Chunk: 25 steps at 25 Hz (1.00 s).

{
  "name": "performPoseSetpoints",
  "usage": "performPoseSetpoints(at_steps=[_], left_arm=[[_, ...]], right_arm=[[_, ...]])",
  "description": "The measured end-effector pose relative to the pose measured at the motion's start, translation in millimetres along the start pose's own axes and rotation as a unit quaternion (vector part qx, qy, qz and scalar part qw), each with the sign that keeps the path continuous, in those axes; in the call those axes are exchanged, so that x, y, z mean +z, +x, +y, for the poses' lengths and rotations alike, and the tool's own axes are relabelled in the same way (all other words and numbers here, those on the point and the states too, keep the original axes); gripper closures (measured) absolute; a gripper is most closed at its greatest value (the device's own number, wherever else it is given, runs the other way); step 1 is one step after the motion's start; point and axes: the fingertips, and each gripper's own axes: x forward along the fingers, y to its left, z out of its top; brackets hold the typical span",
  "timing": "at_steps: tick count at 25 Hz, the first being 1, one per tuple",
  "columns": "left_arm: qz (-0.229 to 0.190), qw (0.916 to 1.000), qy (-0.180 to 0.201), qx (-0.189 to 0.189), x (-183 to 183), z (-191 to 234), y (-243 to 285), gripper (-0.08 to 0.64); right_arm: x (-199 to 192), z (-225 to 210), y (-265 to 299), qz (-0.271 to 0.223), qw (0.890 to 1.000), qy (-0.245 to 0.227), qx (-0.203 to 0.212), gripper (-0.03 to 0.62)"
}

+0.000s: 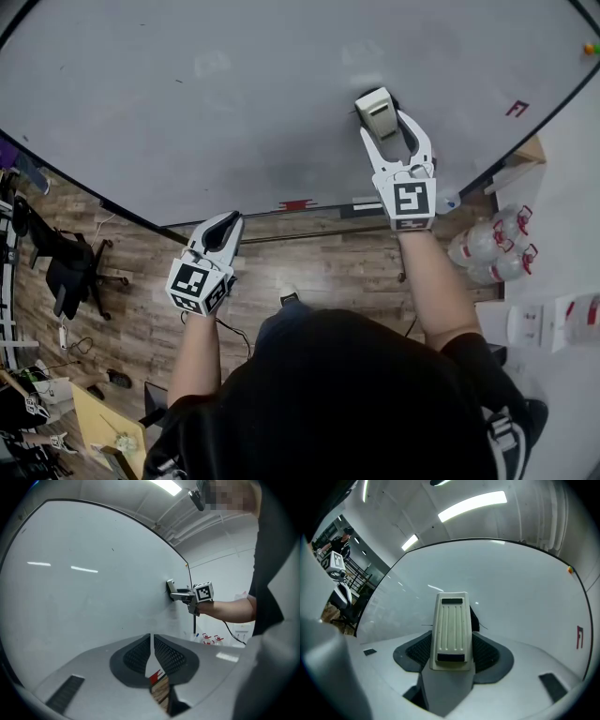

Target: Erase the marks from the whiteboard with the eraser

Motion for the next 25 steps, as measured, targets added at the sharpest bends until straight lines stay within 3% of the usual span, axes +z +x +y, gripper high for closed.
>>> performPoseSetpoints(at_steps=[14,20,25], left_arm=[[0.001,0.9999,-0.008,-0.007,-10,0,-5,0.545],[0.004,0.9999,-0.009,-0.004,-15,-1,-11,0.545],[0.005,0.9999,-0.011,-0.003,-18,-6,-15,0.545]], right_arm=[[-5,2,8,0.068,0.997,-0.008,-0.037,0.347],[-2,12,11,0.091,0.996,0.004,-0.018,0.348],[3,44,20,0.111,0.994,-0.008,0.015,0.348]])
